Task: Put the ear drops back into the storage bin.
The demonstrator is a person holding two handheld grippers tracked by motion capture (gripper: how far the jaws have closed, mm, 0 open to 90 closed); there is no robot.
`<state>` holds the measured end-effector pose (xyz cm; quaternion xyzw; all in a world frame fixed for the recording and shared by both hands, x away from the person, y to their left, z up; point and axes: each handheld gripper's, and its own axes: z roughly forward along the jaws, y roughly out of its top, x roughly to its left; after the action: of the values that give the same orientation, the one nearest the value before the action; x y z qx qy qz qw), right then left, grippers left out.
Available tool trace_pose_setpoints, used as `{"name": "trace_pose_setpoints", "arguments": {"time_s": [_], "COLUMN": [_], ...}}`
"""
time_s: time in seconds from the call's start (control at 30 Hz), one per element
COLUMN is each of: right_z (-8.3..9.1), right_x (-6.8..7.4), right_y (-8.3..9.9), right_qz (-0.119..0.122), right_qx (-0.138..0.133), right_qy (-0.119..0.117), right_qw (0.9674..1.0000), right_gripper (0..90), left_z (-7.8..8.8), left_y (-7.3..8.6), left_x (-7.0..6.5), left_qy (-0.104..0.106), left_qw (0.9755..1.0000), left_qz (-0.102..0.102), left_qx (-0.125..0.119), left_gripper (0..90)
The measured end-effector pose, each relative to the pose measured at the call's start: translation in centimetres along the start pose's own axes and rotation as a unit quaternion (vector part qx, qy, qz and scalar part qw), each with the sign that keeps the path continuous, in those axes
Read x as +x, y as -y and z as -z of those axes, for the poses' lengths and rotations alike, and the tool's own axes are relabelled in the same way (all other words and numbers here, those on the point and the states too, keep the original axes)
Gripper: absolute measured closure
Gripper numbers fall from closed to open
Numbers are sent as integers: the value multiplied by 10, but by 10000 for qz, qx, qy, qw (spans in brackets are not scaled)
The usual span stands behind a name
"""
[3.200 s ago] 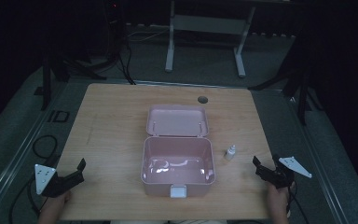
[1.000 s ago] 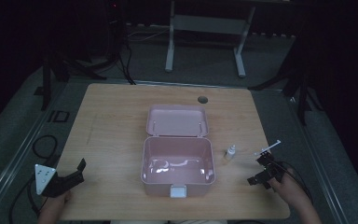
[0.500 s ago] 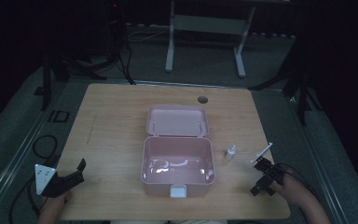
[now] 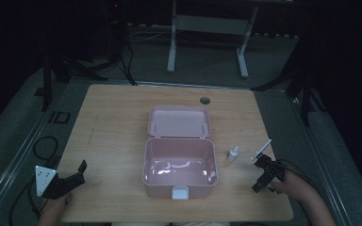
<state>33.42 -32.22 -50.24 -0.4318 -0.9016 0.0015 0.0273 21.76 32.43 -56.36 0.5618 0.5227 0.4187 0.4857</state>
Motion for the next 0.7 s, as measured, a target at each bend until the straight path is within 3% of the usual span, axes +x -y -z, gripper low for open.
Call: {"name": "trace_pose_setpoints", "arguments": {"time_s": [0.23, 0.7], "right_z": [4, 8], "right_x": [-9, -14], "right_y": [-13, -45], "right_qz": [-183, -251], "right_qx": [-213, -38], "right_qy": [-5, -29], "right_qw": [9996, 9997], "right_gripper": [114, 159], "left_z": [0, 0], "left_y": [0, 0], "left_x": [0, 0], "left_qy": [4, 19], "left_qw": [10000, 10000], "left_qz": [4, 13], "left_qx": [1, 10], "left_gripper": [10, 10]}}
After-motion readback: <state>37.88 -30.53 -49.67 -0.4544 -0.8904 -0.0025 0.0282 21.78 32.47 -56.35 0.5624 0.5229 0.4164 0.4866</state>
